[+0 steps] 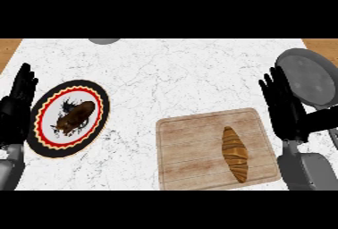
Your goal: Pick the croissant from the cutting board and place it in the pan
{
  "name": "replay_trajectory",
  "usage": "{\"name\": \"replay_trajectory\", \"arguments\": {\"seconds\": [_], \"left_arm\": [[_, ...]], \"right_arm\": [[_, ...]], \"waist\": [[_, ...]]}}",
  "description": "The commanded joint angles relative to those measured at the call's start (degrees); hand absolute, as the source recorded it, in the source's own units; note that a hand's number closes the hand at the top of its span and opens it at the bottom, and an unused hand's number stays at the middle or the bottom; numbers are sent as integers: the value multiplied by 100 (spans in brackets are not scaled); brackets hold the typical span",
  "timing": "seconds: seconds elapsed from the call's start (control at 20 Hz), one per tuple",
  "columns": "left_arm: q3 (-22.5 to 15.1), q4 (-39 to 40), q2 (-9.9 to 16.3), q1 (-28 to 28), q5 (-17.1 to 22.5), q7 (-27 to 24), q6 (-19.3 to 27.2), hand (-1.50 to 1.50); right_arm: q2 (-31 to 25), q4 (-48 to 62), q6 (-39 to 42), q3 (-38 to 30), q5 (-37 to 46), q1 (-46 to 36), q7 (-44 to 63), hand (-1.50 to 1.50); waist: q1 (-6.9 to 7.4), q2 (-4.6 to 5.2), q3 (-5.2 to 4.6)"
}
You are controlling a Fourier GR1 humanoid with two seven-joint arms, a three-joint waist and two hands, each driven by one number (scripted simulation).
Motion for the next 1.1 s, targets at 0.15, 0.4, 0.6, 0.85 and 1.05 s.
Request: {"name": "replay_trajectory", "arguments": {"seconds": [0.15,0.4,0.6,0.85,1.05], "left_arm": [[-734,-403,-975,197,180,-519,-222,0],[-1327,-372,-1567,400,314,-825,-560,0],[-1154,-143,-1503,344,519,-1007,-874,0],[-1478,-439,-1799,557,181,-973,-604,0],[-1411,-71,-1757,689,173,-1301,-864,0]], "right_arm": [[-641,-582,2158,353,-470,-124,-465,150],[-1723,-366,2748,-42,255,646,-1301,-150],[-2406,186,4110,-315,584,1096,-2723,-150],[-2914,316,4003,-582,1563,938,-3349,-150],[-2781,325,3816,-108,2245,304,-3026,-150]], "waist": [[112,-126,230],[16,-89,228],[70,-59,233],[162,-85,228],[209,-71,223]]}}
